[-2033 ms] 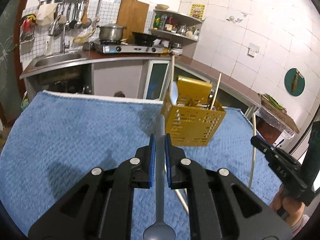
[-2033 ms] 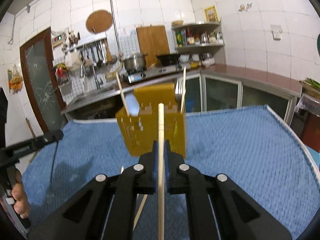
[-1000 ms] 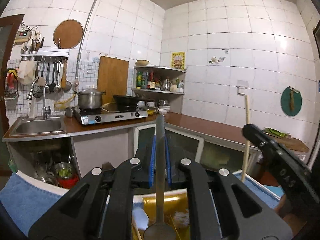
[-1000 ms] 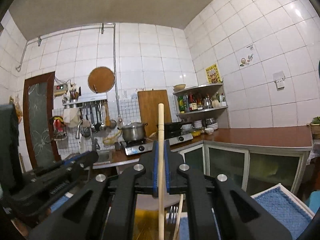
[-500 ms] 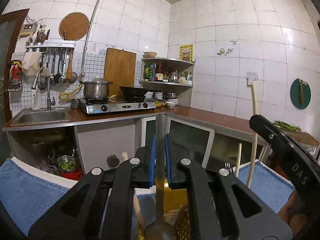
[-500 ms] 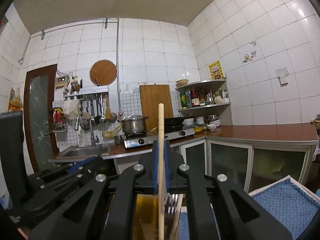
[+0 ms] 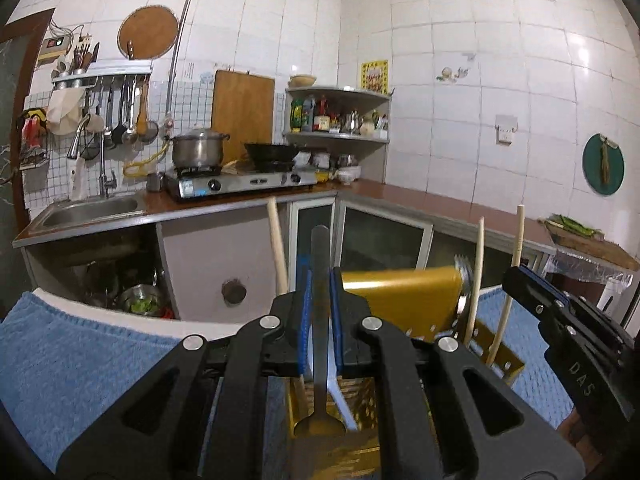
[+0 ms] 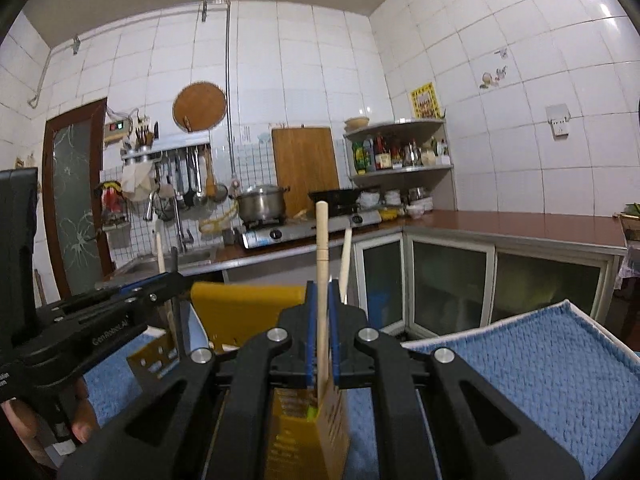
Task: Organize utensils
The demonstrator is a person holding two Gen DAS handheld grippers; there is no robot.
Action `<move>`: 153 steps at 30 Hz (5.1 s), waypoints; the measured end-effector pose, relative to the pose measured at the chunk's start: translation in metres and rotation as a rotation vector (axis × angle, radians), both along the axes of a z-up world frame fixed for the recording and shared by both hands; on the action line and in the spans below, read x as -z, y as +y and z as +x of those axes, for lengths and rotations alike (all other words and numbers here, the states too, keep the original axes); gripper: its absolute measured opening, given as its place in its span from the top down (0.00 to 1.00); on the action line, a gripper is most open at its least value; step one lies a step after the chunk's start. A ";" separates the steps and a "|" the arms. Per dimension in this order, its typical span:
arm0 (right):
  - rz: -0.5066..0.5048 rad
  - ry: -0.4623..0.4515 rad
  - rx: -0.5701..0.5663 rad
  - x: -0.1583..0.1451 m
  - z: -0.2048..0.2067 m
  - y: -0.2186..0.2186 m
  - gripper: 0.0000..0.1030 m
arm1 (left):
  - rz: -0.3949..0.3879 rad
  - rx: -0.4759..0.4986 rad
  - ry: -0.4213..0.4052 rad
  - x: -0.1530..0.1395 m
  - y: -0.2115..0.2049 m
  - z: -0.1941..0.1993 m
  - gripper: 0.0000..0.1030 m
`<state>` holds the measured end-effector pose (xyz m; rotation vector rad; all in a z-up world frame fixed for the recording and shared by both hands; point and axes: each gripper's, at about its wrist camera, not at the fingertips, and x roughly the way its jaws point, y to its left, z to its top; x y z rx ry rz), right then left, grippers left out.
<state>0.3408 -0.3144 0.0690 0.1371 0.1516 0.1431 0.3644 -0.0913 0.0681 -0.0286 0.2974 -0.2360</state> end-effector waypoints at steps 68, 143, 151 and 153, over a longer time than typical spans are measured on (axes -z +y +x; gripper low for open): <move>-0.129 0.712 -0.074 0.110 -0.088 0.085 0.77 | 0.116 -0.046 0.706 0.107 0.035 -0.061 0.71; -0.067 0.780 -0.046 0.109 -0.083 0.077 0.91 | 0.090 -0.026 0.720 0.096 0.065 -0.067 1.00; -0.072 0.774 -0.053 0.110 -0.077 0.076 0.93 | 0.037 -0.024 0.754 0.103 0.076 -0.064 1.00; -0.068 0.776 -0.059 0.109 -0.076 0.075 0.94 | 0.042 -0.019 0.750 0.100 0.073 -0.067 1.00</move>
